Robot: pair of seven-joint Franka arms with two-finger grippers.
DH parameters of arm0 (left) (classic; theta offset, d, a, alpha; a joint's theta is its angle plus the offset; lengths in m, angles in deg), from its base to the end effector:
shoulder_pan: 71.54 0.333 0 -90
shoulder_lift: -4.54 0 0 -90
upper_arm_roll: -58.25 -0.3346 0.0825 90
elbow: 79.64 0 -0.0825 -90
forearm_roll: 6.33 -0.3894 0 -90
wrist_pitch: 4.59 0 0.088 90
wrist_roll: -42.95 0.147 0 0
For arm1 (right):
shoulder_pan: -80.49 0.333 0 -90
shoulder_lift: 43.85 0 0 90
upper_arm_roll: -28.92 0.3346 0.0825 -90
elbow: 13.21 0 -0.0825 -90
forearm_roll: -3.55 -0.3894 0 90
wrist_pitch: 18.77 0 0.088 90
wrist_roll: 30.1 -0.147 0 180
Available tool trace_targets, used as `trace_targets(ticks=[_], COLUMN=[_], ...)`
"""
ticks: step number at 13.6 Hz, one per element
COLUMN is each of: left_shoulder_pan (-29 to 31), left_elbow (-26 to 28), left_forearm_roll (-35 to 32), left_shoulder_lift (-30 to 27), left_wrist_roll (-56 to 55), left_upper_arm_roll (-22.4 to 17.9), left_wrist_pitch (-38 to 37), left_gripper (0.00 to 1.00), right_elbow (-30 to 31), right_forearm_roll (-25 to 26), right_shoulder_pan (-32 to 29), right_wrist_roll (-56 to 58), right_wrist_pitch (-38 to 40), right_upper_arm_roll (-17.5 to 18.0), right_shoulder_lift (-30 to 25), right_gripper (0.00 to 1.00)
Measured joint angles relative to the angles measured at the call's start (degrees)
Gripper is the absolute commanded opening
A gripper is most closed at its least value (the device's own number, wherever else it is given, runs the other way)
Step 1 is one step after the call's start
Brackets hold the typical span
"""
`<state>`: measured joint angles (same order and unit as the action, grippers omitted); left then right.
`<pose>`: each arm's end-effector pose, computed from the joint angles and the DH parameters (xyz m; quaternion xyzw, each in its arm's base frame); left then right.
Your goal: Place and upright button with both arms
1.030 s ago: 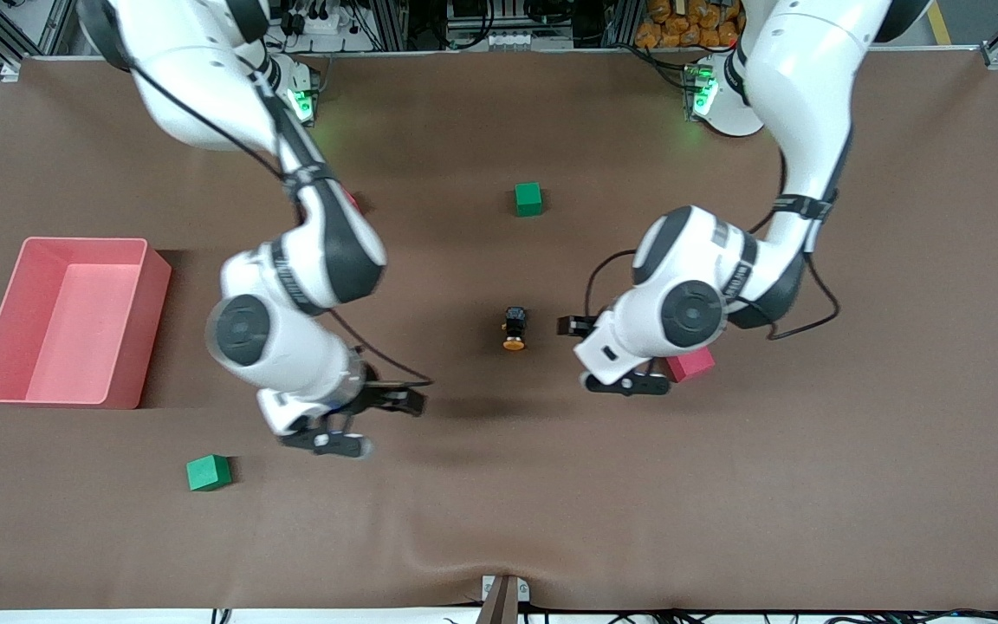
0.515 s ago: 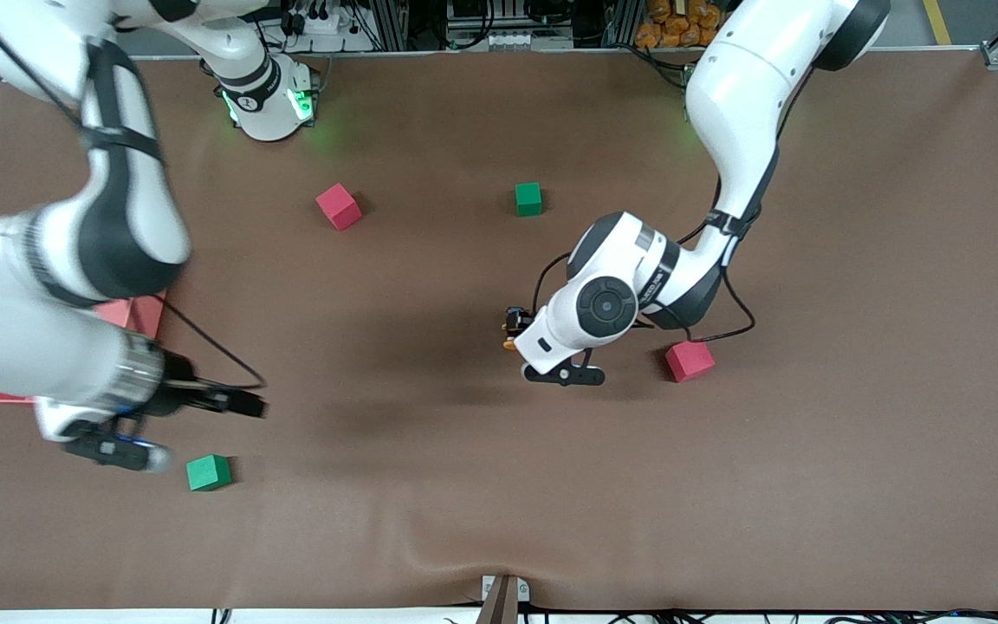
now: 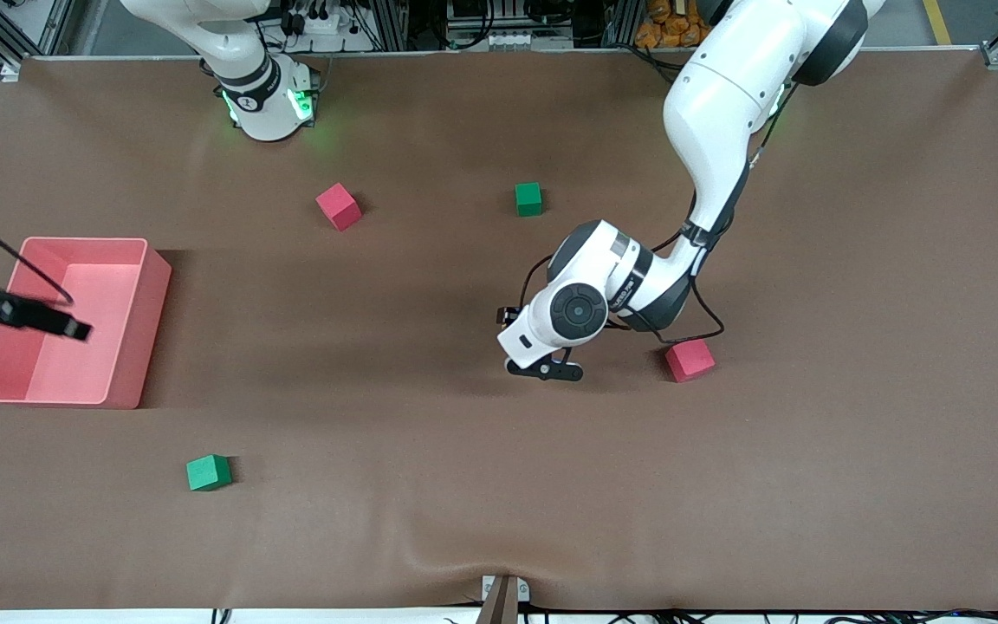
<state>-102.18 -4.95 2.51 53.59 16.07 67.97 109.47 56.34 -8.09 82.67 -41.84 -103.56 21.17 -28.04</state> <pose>0.5707 -0.4725 0.1920 0.9863 -0.0558 -0.1395 0.0673 0.6387 -0.0178 0.6017 -0.9869 0.1388 0.0086 0.0824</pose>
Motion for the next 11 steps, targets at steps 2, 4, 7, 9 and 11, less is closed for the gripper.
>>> trace_targets(ticks=[2, 4, 7, 9, 11], left_shoulder_pan=[-0.2, -0.8, -1.7, -2.2, -2.5], left_elbow=[-0.3, -1.1, -1.8, -2.1, -2.3], left_forearm_roll=[0.0, 0.0, 0.0, 0.0, 0.0], left_shoulder_lift=[0.6, 1.3, 2.5, 3.3, 3.9], left_wrist_roll=[0.0, 0.0, 0.0, 0.0, 0.0], left_upper_arm_roll=[0.2, 0.3, 0.4, 0.4, 0.4], left_wrist_pitch=[0.0, 0.1, 0.9, 1.3, 1.7], left_gripper=[0.95, 0.91, 0.86, 0.86, 0.86], right_elbow=[8.2, 17.8, 25.0, 24.8, 22.9], right_forearm_roll=[3.9, 6.5, 8.7, 9.9, 10.3], right_shoulder_pan=[0.4, 0.5, 0.5, 0.4, 0.3], right_wrist_roll=[-0.2, -0.2, -0.2, 0.6, 1.0], right_wrist_pitch=[-0.4, -2.9, -4.4, -5.7, -5.8], right_upper_arm_roll=[0.1, 0.7, 1.2, 1.6, 2.1], right_shoulder_lift=[-8.4, -16.8, -22.2, -21.4, -19.7], right_gripper=[1.00, 1.00, 1.00, 1.00, 1.00])
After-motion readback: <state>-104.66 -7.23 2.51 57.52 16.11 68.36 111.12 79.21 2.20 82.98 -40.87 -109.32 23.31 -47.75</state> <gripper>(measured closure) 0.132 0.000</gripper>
